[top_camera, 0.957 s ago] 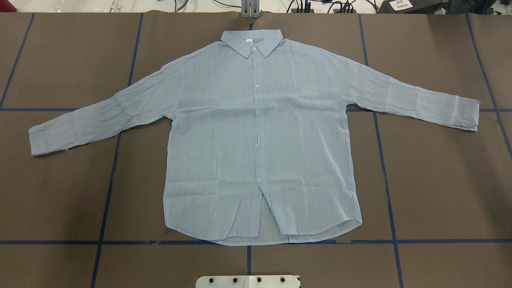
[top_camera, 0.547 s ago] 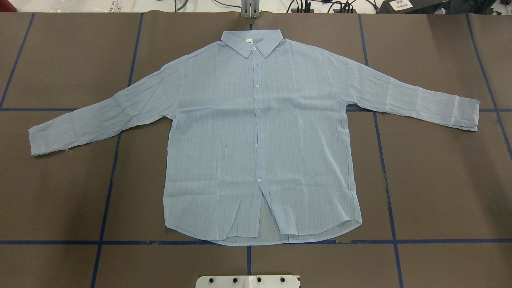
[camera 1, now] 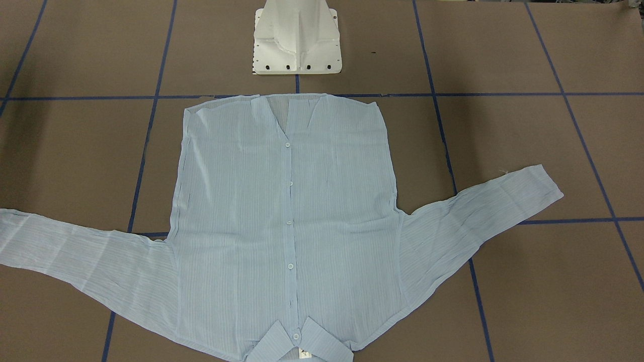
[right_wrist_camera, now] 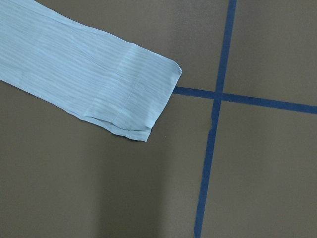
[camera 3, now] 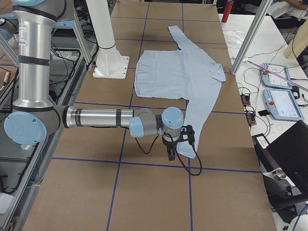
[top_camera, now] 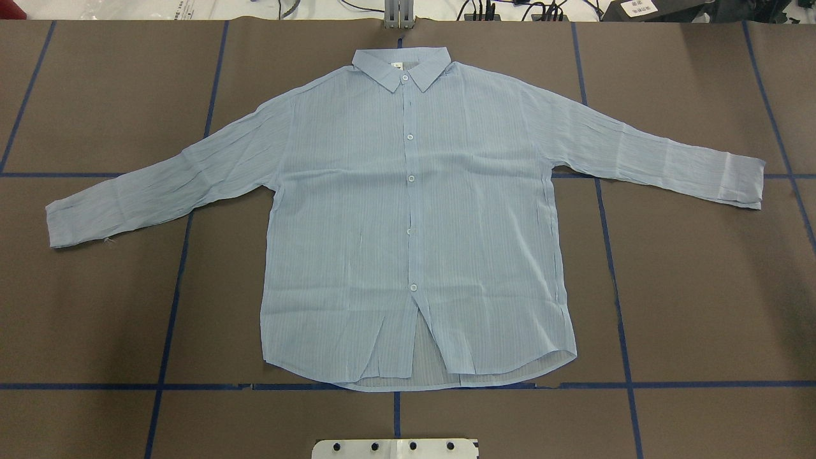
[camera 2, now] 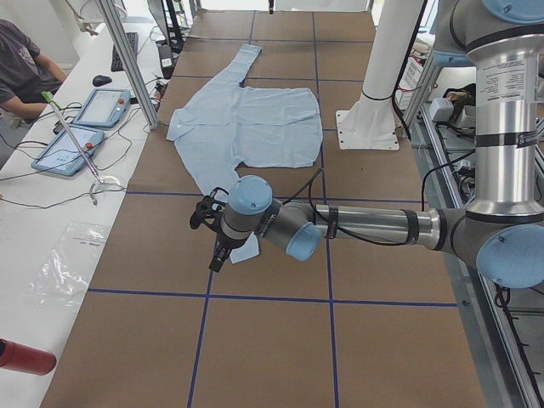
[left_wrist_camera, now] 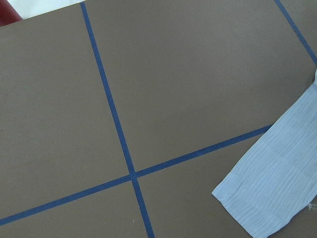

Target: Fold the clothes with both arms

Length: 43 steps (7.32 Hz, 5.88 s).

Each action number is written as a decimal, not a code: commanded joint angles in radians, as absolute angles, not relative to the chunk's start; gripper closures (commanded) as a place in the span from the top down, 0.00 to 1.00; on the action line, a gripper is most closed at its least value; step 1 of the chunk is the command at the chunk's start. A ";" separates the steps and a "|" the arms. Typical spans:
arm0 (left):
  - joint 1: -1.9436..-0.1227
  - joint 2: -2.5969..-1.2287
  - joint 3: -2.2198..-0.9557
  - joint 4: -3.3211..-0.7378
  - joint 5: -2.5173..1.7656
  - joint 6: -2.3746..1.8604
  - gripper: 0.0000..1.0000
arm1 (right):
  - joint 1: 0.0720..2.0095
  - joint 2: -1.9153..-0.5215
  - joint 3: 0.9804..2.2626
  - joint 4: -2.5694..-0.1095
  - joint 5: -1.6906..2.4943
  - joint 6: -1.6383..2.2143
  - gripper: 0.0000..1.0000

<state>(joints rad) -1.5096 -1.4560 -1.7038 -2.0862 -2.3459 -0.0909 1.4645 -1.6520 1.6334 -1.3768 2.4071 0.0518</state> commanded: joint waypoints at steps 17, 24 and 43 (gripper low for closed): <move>-1.509 -1.448 -1.713 -2.088 -2.341 -0.092 1.00 | 1.276 -1.269 1.034 -1.094 2.283 0.259 0.85; -1.511 -1.448 -1.715 -2.088 -2.339 -0.092 1.00 | 1.253 -1.259 1.014 -1.097 2.281 0.261 0.57; -1.513 -1.436 -1.736 -2.086 -2.349 -0.092 1.00 | 0.744 -0.431 0.987 -1.063 1.996 1.525 0.00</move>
